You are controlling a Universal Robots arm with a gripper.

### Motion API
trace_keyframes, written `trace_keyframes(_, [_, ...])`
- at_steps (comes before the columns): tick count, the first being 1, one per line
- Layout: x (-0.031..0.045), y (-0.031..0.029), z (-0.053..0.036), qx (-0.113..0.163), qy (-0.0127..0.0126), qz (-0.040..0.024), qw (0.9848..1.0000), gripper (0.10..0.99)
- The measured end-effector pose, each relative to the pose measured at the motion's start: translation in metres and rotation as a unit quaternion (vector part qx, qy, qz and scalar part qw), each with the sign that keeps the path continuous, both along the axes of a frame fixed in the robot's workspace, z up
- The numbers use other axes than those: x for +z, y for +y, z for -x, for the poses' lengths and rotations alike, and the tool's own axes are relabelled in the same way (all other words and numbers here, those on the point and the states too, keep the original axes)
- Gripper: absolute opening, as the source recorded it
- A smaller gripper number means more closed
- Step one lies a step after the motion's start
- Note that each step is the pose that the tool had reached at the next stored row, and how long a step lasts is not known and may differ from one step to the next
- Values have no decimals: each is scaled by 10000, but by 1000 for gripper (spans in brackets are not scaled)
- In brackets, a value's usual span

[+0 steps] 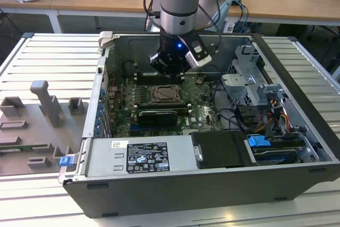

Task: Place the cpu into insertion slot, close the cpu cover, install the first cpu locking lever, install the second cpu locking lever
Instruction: 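Install the second cpu locking lever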

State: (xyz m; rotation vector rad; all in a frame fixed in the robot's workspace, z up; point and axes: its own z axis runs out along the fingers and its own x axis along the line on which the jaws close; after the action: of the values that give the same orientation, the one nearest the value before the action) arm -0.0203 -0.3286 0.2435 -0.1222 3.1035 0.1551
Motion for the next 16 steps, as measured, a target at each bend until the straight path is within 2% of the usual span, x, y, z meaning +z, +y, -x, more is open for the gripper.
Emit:
trace_keyframes(5, [0, -55, 0, 0, 2, 0, 10000, 106])
trace_keyframes(7, [0, -83, 0, 0, 15, 0, 10000, 106])
trace_keyframes(8, [-1, -113, 0, 0, 33, -4, 10000, 106])
trace_keyframes(9, [-1, -128, 0, 0, 40, -8, 10000, 106])
trace_keyframes(16, [-1, -190, 0, 0, 45, -16, 10000, 106])
